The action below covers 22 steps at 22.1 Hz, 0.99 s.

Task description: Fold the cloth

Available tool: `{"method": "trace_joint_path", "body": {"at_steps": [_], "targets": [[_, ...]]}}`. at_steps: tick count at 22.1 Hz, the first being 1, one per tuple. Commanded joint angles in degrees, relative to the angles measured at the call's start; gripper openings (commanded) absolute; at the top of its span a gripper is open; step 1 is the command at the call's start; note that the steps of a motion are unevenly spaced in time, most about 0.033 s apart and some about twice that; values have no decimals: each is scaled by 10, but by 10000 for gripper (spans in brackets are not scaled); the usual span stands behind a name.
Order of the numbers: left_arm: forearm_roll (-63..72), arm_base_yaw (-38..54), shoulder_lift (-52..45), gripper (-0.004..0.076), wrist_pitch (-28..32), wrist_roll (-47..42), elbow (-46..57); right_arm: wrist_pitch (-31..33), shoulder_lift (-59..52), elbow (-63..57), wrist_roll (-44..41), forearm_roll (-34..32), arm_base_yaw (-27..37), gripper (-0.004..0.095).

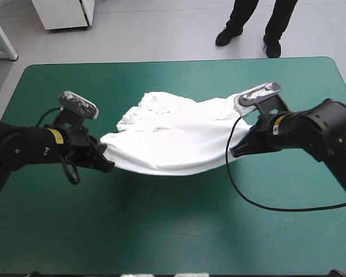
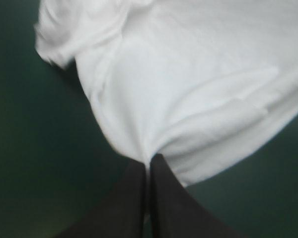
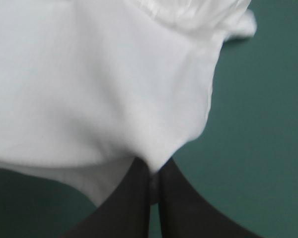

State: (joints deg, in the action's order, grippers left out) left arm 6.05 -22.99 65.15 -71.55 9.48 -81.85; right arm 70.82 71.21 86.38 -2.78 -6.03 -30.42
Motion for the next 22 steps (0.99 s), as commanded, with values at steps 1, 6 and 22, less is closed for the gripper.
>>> {"method": "trace_joint_path", "body": {"at_steps": [1, 6, 22], "targets": [[4, -2, -11, -10, 3, -5, -119, -11, -22, 97, -1, -26, 0, -13], [4, -2, 6, -10, 19, -1, -271, -33, -20, 209, 1, -43, 0, -13], [-4, -2, 96, -10, 397, 40, -437, -337, 38, 373, -52, -157, 0, -13]]}}
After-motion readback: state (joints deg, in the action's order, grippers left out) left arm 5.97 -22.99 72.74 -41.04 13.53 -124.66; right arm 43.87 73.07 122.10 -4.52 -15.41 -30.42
